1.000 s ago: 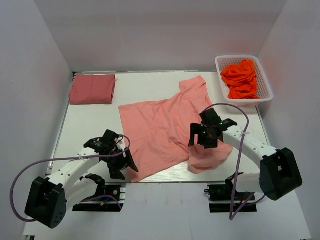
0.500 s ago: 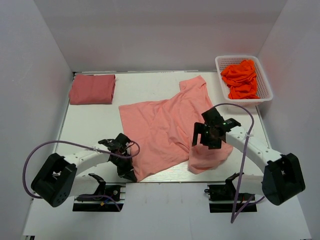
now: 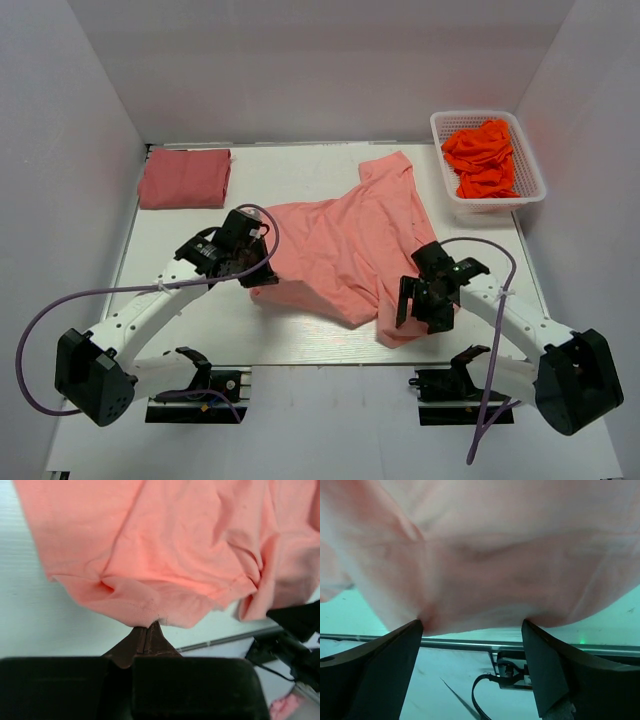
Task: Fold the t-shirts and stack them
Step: Flatten out the tshirt
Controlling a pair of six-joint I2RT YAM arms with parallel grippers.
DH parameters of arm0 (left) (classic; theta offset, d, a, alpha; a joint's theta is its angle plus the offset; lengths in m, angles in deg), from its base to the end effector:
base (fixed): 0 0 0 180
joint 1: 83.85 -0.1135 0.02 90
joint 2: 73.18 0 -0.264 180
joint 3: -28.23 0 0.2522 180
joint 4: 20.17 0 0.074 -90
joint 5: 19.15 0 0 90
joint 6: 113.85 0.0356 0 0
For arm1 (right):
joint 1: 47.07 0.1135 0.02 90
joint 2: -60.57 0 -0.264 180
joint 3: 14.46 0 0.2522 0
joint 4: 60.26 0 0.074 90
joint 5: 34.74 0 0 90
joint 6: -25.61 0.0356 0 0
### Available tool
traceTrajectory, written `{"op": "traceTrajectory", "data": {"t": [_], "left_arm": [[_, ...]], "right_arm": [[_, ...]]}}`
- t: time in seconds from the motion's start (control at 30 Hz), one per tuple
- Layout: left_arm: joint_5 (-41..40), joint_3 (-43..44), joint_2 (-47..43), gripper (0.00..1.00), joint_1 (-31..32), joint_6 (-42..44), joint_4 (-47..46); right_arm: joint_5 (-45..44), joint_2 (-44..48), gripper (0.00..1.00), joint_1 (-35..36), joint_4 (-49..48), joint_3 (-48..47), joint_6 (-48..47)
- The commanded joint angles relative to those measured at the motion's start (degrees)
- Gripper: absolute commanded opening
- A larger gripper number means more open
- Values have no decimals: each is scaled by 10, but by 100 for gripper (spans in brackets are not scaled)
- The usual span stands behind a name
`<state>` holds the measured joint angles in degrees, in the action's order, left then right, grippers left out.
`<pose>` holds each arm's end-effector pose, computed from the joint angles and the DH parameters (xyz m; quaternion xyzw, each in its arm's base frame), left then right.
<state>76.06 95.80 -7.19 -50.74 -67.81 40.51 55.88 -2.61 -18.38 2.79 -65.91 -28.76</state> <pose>0.1833 -0.1234 0.2677 -0.0790 0.9597 -0.2001 0.1809 0.1547 0.0851 0.1921 0.0593 0.9894 0.0750 0.1093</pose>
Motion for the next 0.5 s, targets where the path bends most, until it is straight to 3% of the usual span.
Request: {"op": "traceTrajectory", "data": {"t": [0.0,0.07,0.17,0.2,0.47], "left_arm": [[-76,22,-5,0,-3,-2,38],[-76,28,-5,0,-3,-2,33],[-76,23,-5,0,-3,-7,19],[-81,23,-5,0,-3,-7,13],[-100,17,-5,0,-3,-7,-9]], "right_arm": [[37,-14,82,6,-56,24,22],[23,-31,74,8,-85,26,22],[0,-58,22,8,-102,-6,22],[-23,-62,0,8,-99,-32,19],[-53,-93,0,3,-39,-234,-4]]}}
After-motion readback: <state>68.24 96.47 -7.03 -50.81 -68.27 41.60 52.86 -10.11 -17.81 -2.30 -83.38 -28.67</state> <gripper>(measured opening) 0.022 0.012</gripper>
